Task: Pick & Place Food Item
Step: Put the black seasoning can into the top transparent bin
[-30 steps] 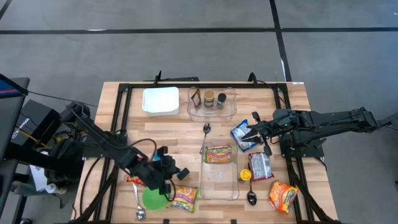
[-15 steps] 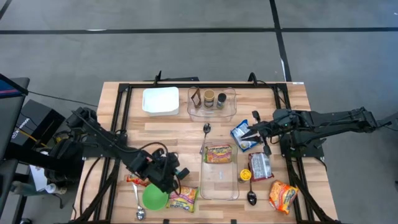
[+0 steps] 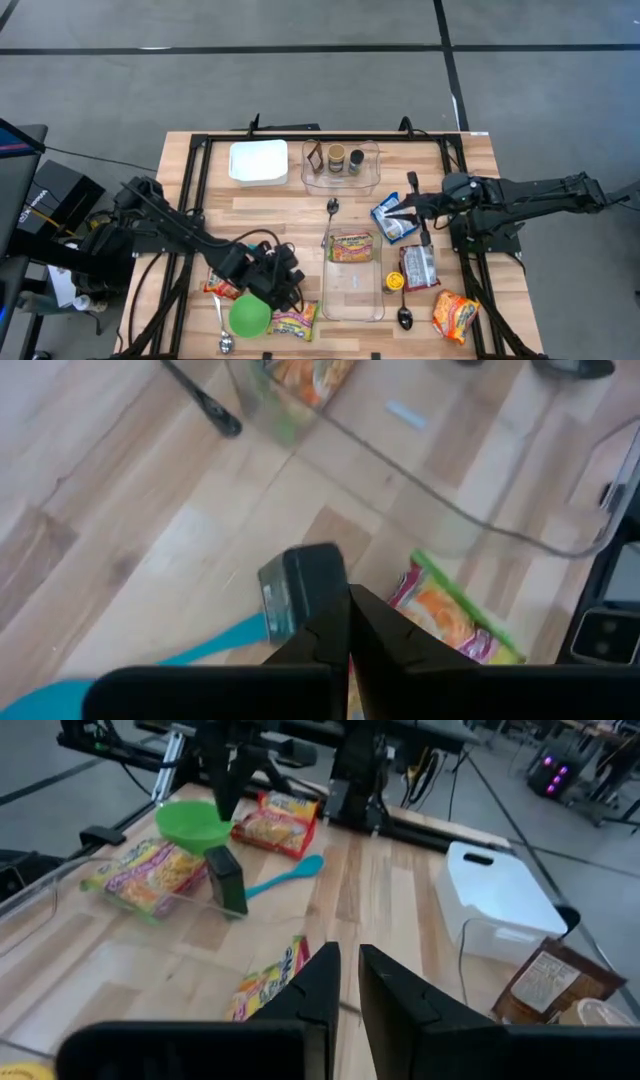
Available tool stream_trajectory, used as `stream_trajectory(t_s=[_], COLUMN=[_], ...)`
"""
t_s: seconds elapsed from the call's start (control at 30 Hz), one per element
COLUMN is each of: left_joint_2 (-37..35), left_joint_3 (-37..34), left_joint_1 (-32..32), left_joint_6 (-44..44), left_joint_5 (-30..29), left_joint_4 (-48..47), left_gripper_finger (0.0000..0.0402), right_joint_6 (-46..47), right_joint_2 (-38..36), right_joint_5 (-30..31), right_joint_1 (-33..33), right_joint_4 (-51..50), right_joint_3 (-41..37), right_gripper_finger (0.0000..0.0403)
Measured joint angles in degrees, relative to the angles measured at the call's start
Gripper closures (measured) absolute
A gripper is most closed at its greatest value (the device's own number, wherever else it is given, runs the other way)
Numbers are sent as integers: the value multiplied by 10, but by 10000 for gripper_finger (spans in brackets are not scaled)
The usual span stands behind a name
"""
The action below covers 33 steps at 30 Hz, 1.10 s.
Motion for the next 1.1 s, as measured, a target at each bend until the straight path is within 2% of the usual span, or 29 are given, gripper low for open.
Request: stream_trajectory(t_s=[0.4, 0.6, 1.1], left_joint_2=[65, 66, 59], left_joint_3=[57, 57, 57], left_joint_1=[-2, 0, -1], left_joint_6=[-8, -76, -73], left_joint_5=[-4, -9, 3], left_joint_4=[-23, -84, -86], left_gripper_finger=[401, 401, 401], right_joint_6=[16, 22, 28], right_joint_2=[0, 0, 0], right_joint_5=[0, -2, -3], right_joint_1=[-12, -12, -11], right_joint_4=[-2, -14, -15], right_joint_3=[0, 0, 0], right_gripper_finger=[368, 368, 368])
